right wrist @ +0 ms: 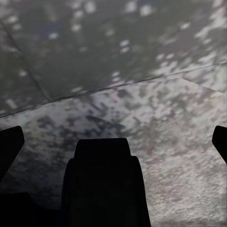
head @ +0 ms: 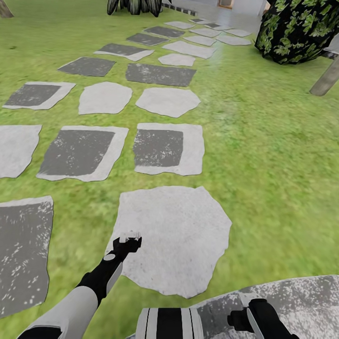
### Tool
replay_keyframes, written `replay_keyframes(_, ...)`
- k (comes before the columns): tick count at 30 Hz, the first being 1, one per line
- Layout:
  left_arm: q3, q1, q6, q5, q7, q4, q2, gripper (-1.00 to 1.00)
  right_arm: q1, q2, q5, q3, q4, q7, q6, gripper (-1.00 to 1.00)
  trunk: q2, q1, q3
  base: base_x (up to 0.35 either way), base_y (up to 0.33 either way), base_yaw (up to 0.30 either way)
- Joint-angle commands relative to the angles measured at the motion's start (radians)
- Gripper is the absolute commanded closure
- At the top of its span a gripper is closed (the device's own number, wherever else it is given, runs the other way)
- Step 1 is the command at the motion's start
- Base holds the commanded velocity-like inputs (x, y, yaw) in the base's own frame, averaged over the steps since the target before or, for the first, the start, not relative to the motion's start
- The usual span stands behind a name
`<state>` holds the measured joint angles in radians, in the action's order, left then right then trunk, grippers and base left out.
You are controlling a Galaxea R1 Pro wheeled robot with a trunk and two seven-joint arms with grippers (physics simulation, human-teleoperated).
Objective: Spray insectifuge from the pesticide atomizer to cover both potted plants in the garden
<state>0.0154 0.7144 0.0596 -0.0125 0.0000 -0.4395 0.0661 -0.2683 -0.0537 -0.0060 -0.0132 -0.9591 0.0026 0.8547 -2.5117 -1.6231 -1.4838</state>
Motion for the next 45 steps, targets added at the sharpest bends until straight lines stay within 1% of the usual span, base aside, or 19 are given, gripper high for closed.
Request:
replay_keyframes(1, 0.001, 0.0, 0.003, -0.001, 0.0, 0.001, 0.0, -1.0, 0.0, 0.0, -0.001, -0.001, -0.001, 0.0, 0.004, -1.0, 0.0, 0.0, -0.001, 0.0, 0.0, 0.0)
replay_keyframes(45, 0.003, 0.0, 0.003, -0.001, 0.0, 0.001, 0.002, -1.0, 0.0, 0.0, -0.001, -0.001, -0.001, 0.0, 0.004, -1.0, 0.0, 0.0, -0.005, 0.01, 0.0, 0.0)
